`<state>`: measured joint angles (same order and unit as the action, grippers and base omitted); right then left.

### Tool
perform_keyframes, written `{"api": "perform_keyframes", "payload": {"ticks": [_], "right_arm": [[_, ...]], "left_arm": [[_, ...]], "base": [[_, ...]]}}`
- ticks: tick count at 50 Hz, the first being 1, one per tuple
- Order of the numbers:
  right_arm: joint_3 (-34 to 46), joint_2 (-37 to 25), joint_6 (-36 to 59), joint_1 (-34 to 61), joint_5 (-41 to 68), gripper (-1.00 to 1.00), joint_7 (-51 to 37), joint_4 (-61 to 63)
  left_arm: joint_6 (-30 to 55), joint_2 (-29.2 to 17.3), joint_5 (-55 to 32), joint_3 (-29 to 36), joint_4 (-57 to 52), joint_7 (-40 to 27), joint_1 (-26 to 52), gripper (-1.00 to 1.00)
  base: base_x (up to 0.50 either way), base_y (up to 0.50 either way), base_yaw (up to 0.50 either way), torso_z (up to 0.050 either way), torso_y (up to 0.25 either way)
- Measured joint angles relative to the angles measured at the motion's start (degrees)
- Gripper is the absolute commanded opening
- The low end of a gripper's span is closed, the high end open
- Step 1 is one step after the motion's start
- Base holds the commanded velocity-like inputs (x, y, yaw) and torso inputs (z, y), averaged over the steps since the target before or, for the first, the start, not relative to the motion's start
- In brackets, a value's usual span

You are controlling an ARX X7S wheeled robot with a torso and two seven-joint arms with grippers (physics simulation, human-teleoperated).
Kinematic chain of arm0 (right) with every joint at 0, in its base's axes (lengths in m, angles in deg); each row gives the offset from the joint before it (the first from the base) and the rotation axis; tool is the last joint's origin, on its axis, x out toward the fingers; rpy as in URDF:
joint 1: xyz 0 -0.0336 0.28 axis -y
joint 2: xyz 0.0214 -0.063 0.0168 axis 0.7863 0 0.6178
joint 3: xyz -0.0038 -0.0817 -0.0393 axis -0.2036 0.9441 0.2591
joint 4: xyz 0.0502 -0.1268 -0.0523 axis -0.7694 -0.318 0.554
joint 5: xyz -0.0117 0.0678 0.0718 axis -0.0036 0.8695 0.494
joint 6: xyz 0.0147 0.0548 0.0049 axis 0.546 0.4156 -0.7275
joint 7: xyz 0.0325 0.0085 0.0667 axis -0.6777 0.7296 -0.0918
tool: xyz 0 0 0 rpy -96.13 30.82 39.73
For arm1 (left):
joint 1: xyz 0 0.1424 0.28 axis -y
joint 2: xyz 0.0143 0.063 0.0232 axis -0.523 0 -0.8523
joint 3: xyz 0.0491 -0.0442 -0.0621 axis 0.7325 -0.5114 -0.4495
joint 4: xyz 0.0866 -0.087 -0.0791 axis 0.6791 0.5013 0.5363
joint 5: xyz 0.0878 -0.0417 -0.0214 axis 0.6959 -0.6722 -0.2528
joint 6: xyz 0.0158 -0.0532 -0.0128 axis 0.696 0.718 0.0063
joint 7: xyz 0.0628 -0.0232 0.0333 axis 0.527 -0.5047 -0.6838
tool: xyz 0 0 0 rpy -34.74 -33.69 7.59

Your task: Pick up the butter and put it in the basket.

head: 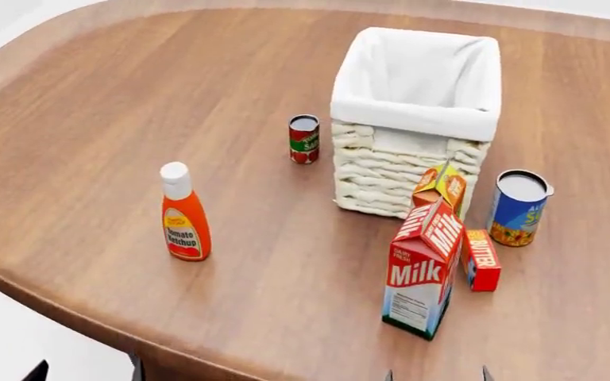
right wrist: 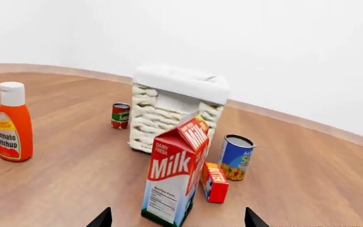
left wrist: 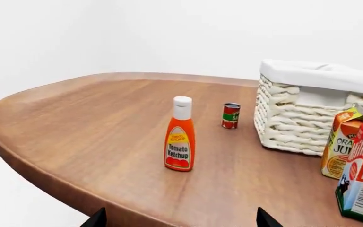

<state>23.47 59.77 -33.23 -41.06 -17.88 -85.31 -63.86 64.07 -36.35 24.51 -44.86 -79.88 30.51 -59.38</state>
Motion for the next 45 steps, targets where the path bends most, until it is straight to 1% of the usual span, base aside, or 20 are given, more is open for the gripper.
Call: {"api": "perform_keyframes", "payload": {"ticks": [4,16,21,26,33,45], "right_arm": [[-0.7,-1.1,-0.3,-2.4,0.7,1.0,0.0,2.6],[-2.0,-3.5,-0.9,-7.5,2.4,1.0,0.1,7.8],[-0.8,-2.4,-1.0,-4.4,1.5,1.0,-0.3,4.4],[0.8,-0.4,2.3,-0.5,0.3,1.0,-1.1,2.3],[1.9,0.7,1.6,1.6,-0.1,1.0,-1.7,0.5],[2.9,0.7,1.7,2.1,-1.9,1.0,-3.4,1.5]], "left_arm": [[0.0,-0.2,-0.1,0.4,-0.5,-0.4,-0.4,1.0],[-0.1,-0.7,-0.9,1.1,-0.5,-1.1,-0.2,1.0],[0.6,-1.6,-2.1,0.8,-1.2,-0.8,0.1,1.0],[1.5,-2.9,-4.0,-0.3,-0.8,0.0,1.5,1.0],[1.8,-4.2,-6.0,-1.4,0.2,1.1,3.4,1.0],[3.6,-5.6,-8.1,-2.9,-0.4,0.6,5.6,1.0]], "base": [[0.01,-0.05,0.0,0.0,0.0],[0.13,-0.48,0.0,0.0,0.0],[0.13,-0.48,0.0,0.0,0.0],[0.13,-0.48,0.0,0.0,0.0],[0.13,-0.48,0.0,0.0,0.0],[0.0,0.0,0.0,0.0,0.0]]}}
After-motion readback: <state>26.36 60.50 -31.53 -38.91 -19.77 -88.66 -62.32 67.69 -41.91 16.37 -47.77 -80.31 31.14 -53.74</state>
